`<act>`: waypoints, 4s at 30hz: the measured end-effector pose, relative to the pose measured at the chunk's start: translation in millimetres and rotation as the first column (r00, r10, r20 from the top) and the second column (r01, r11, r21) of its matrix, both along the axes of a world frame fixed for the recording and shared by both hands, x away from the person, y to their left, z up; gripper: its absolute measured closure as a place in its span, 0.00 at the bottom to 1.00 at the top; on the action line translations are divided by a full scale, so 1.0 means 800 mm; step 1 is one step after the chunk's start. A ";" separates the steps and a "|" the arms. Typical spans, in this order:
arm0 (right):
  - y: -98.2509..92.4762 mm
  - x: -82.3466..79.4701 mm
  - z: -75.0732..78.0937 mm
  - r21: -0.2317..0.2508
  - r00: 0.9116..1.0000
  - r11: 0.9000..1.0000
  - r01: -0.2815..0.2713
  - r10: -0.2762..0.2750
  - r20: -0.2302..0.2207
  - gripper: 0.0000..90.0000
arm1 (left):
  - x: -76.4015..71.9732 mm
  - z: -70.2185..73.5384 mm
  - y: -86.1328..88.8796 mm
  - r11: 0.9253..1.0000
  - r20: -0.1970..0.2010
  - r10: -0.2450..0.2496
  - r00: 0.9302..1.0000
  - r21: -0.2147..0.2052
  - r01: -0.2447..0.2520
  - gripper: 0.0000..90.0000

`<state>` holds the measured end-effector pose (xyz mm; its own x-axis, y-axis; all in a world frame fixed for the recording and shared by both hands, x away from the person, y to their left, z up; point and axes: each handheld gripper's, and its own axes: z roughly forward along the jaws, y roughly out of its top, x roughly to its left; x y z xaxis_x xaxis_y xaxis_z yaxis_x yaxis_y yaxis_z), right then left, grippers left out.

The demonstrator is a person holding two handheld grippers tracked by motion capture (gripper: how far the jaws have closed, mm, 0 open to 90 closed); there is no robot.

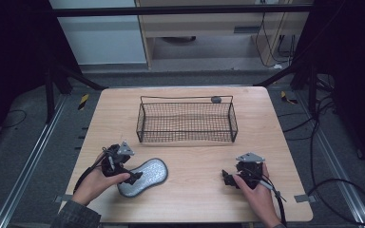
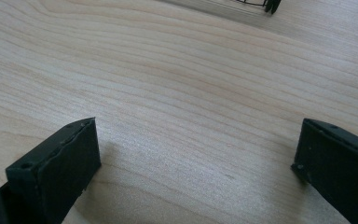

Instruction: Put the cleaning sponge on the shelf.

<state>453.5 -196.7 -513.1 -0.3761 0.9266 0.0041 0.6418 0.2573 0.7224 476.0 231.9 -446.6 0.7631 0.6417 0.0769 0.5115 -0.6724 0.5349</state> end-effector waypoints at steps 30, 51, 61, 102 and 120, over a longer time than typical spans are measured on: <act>-0.001 -0.001 0.000 -0.007 1.000 1.000 -0.007 0.007 0.006 0.00 | 0.008 0.028 -0.045 0.979 -0.059 -0.083 0.995 0.182 0.092 0.05; 0.000 -0.001 0.000 -0.007 1.000 1.000 -0.006 0.006 0.005 0.00 | 0.004 -0.009 -0.061 0.960 -0.171 -0.133 0.976 0.222 0.170 0.04; 0.000 -0.002 0.000 -0.005 1.000 1.000 -0.008 0.008 0.005 0.00 | 0.003 -0.016 -0.060 0.954 -0.193 -0.145 0.970 0.232 0.189 0.04; 0.000 -0.002 0.000 -0.001 1.000 1.000 -0.009 0.009 -0.002 0.00 | 0.017 -0.035 -0.062 0.961 -0.216 -0.112 0.970 0.224 0.161 0.02; 0.000 -0.002 0.000 -0.009 1.000 1.000 -0.016 0.016 0.000 0.00 | 0.012 -0.033 -0.060 0.962 -0.200 -0.116 0.973 0.221 0.160 0.11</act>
<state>452.1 -197.1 -513.1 -0.3905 0.9206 -0.0043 0.6373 0.2736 0.7204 485.4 183.7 -472.9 0.8581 0.5096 0.0622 0.4791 -0.8385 0.2597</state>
